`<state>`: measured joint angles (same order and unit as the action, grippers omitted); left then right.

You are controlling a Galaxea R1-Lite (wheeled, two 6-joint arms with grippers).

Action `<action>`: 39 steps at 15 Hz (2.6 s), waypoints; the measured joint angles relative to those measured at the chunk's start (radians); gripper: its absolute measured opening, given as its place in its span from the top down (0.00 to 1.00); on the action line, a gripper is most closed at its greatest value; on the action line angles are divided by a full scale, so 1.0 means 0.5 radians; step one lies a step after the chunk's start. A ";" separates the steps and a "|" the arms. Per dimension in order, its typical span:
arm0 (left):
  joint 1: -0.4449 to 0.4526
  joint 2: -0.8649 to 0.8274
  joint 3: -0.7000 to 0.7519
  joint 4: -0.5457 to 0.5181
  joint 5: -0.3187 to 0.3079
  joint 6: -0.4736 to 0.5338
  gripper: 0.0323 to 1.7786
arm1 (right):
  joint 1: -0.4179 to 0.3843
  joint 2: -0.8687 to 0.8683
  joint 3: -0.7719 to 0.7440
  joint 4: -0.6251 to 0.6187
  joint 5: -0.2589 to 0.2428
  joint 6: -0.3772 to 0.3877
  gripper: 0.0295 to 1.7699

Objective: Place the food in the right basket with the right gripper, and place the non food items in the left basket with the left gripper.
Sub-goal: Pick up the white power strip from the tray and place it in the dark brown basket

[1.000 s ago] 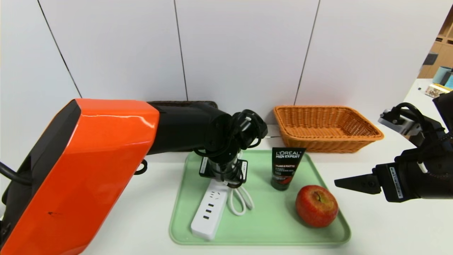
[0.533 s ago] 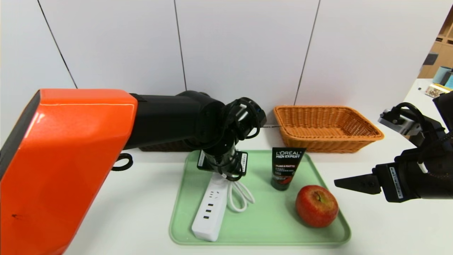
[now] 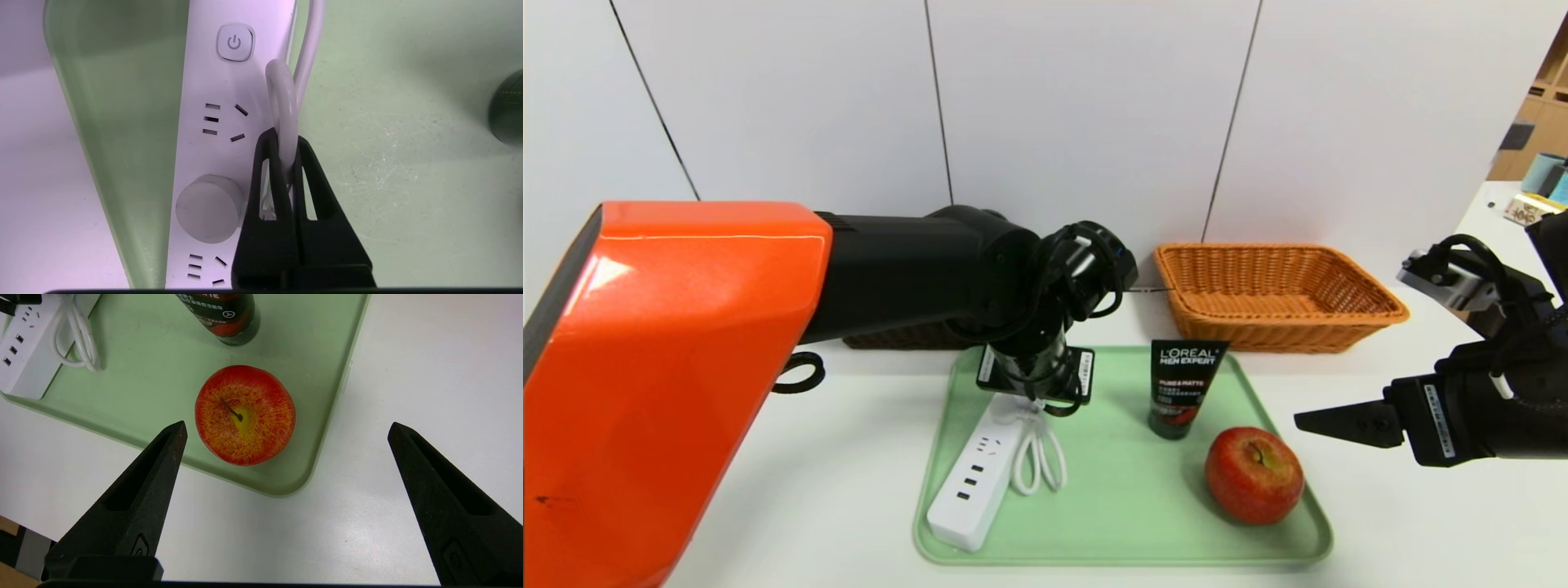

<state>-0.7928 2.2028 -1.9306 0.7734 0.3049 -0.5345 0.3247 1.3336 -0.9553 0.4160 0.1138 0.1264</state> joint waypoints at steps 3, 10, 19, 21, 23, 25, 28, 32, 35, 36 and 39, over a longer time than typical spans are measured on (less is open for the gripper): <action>-0.001 -0.061 -0.001 0.000 0.002 0.008 0.99 | 0.000 0.002 0.000 0.000 0.000 0.001 0.04; 0.002 -0.340 -0.002 -0.001 0.006 0.143 0.99 | -0.001 -0.007 0.010 0.003 0.000 0.002 0.04; 0.116 -0.669 -0.003 -0.011 -0.004 0.572 0.99 | -0.001 -0.034 0.015 0.008 0.000 0.001 0.04; 0.237 -0.718 -0.004 -0.036 -0.020 0.895 0.99 | -0.001 -0.041 0.022 0.004 0.000 0.001 0.04; 0.365 -0.748 -0.007 -0.106 -0.090 1.187 0.99 | -0.002 -0.043 0.031 0.004 0.000 0.001 0.04; 0.465 -0.771 -0.007 -0.183 -0.241 1.422 0.99 | -0.005 -0.043 0.037 0.001 0.000 0.002 0.04; 0.566 -0.800 -0.008 -0.224 -0.455 1.750 0.99 | -0.021 -0.043 0.057 0.000 0.002 0.001 0.04; 0.756 -0.791 -0.008 -0.383 -0.791 2.326 0.99 | -0.031 -0.043 0.082 0.000 0.000 0.000 0.04; 0.864 -0.733 -0.008 -0.506 -0.808 2.657 0.99 | -0.031 -0.044 0.093 -0.002 0.000 0.001 0.04; 0.896 -0.711 -0.008 -0.511 -0.811 2.768 0.99 | -0.031 -0.048 0.094 -0.002 0.000 0.001 0.04; 0.975 -0.643 -0.008 -0.513 -0.882 2.931 0.99 | -0.031 -0.071 0.078 -0.002 0.000 0.000 0.04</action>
<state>-0.3053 1.8815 -1.9345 0.5170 -0.1360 0.9313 0.3094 1.2983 -0.9164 0.4151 0.1138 0.1264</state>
